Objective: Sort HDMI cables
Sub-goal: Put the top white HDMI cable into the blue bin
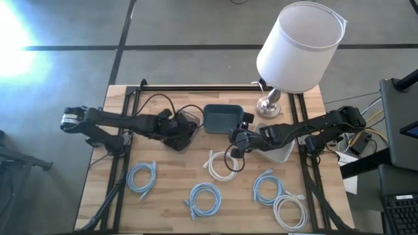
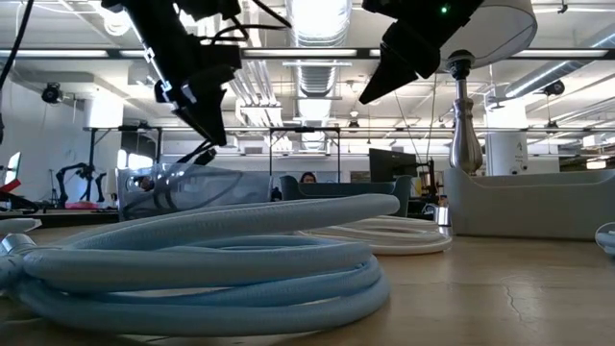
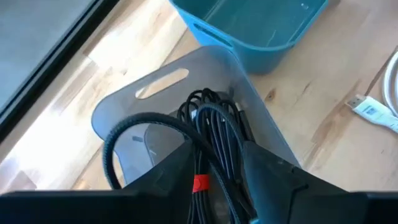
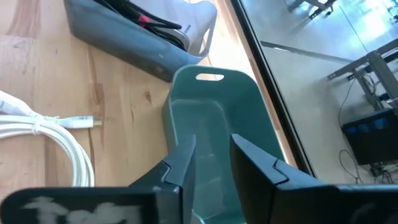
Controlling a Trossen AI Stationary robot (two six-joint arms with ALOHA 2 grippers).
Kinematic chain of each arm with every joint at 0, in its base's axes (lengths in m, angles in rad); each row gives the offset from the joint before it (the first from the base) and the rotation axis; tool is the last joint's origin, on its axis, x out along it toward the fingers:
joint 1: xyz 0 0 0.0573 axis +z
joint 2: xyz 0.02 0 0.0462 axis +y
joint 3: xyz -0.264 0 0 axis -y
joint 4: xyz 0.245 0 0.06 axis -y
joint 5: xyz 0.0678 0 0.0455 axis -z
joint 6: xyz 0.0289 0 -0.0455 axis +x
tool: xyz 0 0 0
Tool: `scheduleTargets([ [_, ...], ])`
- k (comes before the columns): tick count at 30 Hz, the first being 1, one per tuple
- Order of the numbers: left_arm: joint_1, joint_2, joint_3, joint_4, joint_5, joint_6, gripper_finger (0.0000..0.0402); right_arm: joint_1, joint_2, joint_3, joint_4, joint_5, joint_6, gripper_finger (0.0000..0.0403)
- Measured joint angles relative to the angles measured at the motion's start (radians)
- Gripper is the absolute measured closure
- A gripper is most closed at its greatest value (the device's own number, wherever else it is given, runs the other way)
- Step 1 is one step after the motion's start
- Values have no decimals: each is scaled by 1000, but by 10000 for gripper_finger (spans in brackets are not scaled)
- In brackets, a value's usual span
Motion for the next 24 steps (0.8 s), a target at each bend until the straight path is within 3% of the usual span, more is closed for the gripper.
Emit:
scheduleTargets([
  [5,0,0,16,-7,0,22,251,0,0,-3,0,-41,45,283],
  [10,0,-2,18,-2,0,20,250,1,2,-28,25,-281,161,274],
  [12,0,-2,18,1,0,20,250,7,12,-58,78,-326,165,273],
  [16,-1,-2,18,25,1,19,250,9,59,-100,171,-347,196,273],
  [24,-2,-3,18,44,3,18,250,9,244,-83,167,-395,229,275],
])
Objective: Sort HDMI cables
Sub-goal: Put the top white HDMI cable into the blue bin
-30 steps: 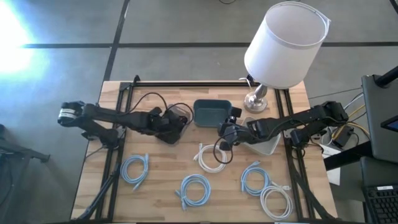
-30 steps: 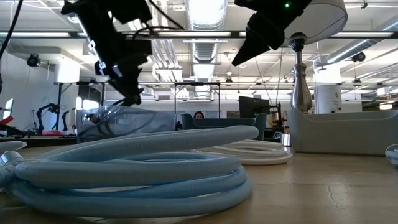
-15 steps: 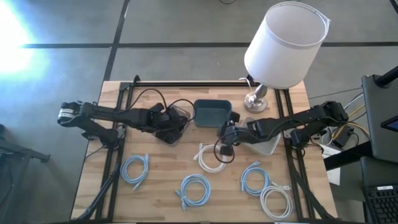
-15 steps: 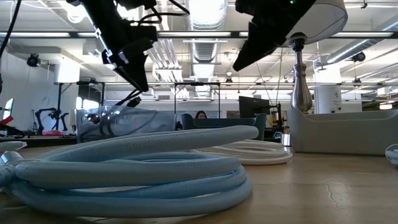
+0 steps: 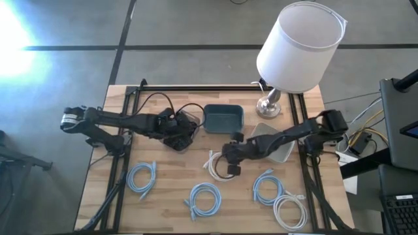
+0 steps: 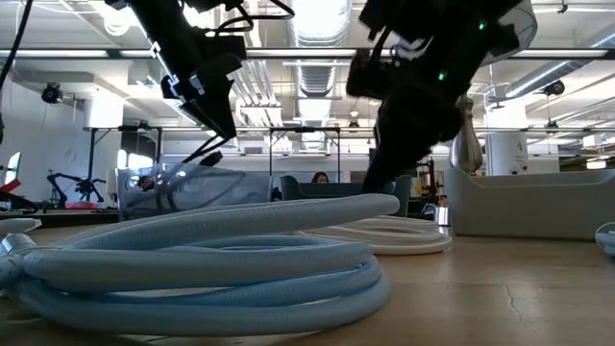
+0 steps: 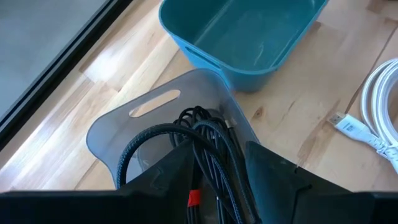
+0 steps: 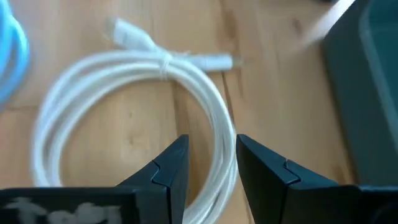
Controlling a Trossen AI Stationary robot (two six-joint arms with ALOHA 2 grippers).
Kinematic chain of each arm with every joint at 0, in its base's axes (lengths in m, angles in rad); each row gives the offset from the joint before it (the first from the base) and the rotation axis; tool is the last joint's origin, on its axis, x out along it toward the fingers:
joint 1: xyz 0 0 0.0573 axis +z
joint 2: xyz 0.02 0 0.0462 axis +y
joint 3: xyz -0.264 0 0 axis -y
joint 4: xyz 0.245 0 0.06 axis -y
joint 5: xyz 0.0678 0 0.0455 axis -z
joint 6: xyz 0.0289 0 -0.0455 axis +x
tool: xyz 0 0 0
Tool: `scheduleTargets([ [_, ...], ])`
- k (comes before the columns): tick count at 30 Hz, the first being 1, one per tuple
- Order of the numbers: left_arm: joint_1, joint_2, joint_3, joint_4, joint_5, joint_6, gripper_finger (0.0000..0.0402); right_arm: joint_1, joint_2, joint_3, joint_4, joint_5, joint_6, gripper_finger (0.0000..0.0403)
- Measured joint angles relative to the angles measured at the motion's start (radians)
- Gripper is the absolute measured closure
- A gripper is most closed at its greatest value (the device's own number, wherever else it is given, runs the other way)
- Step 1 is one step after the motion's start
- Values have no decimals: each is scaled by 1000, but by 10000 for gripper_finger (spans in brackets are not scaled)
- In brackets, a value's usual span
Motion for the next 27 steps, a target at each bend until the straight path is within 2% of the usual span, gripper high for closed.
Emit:
scheduleTargets([
  [7,0,0,0,1,6,0,250,-31,134,68,-112,2,52,275],
  [13,0,0,0,1,7,0,250,-50,176,90,-124,0,47,279],
  [17,0,0,0,2,7,0,250,-50,161,86,-124,-3,29,307],
  [23,0,0,-1,1,7,0,250,-55,127,82,-139,9,1,374],
  [27,0,0,-2,-1,6,0,250,-52,92,98,-200,9,-42,378],
])
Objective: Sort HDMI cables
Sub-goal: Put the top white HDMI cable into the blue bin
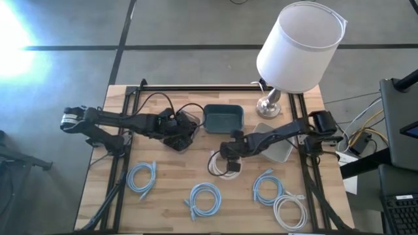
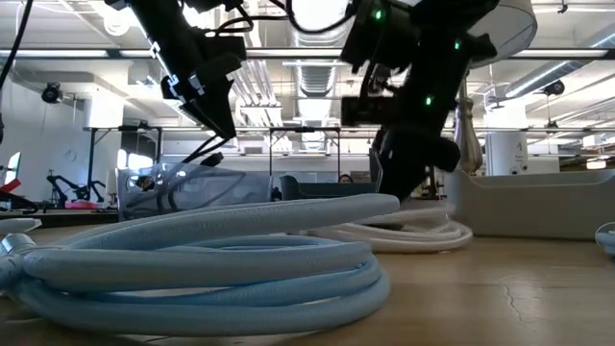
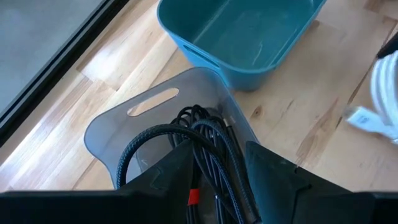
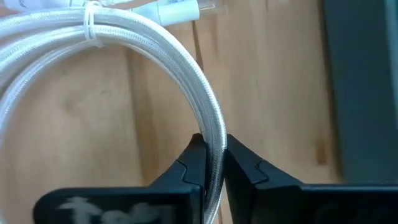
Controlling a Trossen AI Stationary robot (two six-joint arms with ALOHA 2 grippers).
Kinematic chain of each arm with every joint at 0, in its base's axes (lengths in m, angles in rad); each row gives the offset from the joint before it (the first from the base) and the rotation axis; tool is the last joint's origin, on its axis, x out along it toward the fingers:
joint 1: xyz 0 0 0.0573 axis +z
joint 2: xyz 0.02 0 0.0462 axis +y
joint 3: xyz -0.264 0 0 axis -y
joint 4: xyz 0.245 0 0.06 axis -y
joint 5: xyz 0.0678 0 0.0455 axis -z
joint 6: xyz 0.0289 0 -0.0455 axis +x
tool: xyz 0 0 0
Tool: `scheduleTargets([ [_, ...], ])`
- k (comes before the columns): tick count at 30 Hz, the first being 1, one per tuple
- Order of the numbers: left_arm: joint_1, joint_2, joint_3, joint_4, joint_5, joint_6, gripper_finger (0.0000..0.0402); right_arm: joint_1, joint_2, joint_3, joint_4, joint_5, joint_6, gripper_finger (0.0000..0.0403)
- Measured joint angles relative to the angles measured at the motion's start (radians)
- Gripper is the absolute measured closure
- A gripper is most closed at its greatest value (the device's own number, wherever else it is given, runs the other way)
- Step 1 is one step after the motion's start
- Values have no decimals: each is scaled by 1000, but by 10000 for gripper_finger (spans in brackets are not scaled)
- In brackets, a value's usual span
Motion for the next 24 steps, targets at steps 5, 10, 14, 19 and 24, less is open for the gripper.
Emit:
scheduleTargets([
  [5,0,0,-1,0,0,20,250,-1,-82,43,-70,60,-56,375],
  [10,0,0,-1,-8,-1,51,250,0,-186,65,-75,255,-155,375],
  [14,0,0,-2,-42,-1,47,250,-18,-265,67,-67,467,-199,374],
  [19,0,1,-2,-73,-1,23,250,-100,-307,56,55,507,-215,374],
  [24,0,1,5,-80,24,3,250,-193,-257,13,250,494,-294,374],
])
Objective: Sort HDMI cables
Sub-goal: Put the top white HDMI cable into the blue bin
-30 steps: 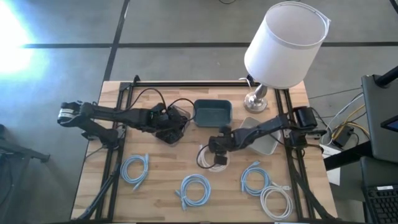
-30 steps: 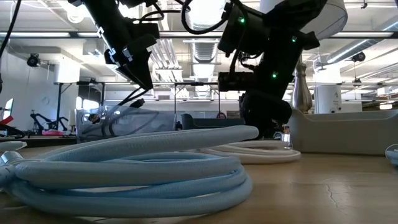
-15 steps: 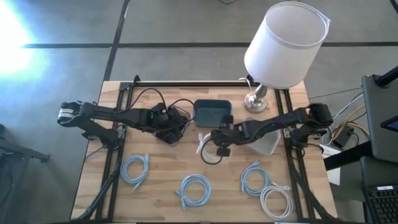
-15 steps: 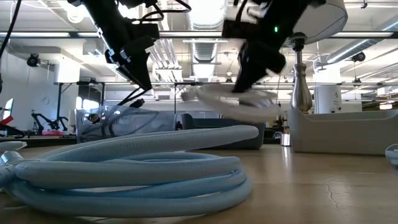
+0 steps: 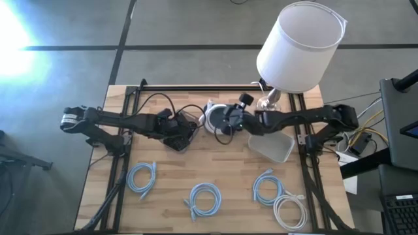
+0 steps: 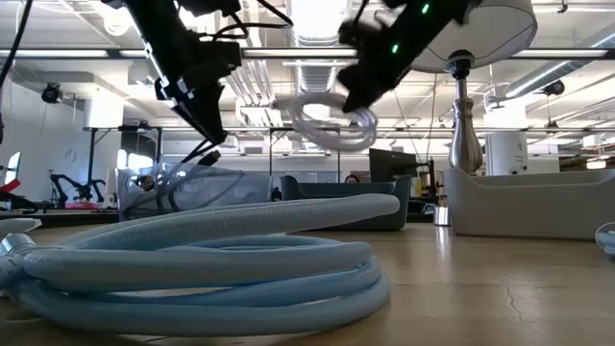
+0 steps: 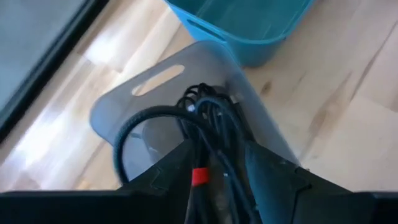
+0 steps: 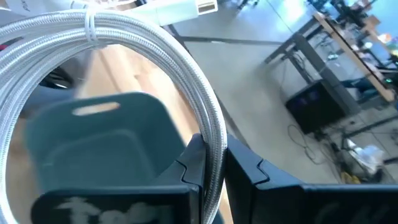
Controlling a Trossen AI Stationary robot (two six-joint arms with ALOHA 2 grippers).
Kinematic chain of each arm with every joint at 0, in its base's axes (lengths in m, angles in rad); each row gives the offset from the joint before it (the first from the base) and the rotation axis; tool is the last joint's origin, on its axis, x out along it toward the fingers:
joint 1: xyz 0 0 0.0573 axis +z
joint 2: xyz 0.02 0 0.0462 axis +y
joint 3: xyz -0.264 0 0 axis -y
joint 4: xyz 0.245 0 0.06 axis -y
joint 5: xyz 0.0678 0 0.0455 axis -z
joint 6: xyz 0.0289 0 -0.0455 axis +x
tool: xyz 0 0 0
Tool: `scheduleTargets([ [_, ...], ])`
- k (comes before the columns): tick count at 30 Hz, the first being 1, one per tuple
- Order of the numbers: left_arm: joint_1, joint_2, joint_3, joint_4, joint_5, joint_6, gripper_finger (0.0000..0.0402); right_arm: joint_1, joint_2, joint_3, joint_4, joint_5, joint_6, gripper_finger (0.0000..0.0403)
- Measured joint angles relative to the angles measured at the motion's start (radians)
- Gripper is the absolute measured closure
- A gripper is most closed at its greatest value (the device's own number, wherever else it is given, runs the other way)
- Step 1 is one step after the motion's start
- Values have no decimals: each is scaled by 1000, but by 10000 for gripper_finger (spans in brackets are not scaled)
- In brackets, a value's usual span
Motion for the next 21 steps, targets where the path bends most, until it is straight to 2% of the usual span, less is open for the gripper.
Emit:
scheduleTargets([
  [5,-2,-3,43,-2,68,-8,250,-67,97,-15,55,18,-13,374],
  [9,-2,-4,83,-34,67,-4,250,-101,170,-16,72,74,-3,374],
  [16,-2,-5,96,-48,36,-1,250,-121,254,-11,76,80,0,372],
  [21,-2,-5,89,-59,23,-4,250,-121,262,-4,68,78,-31,341],
])
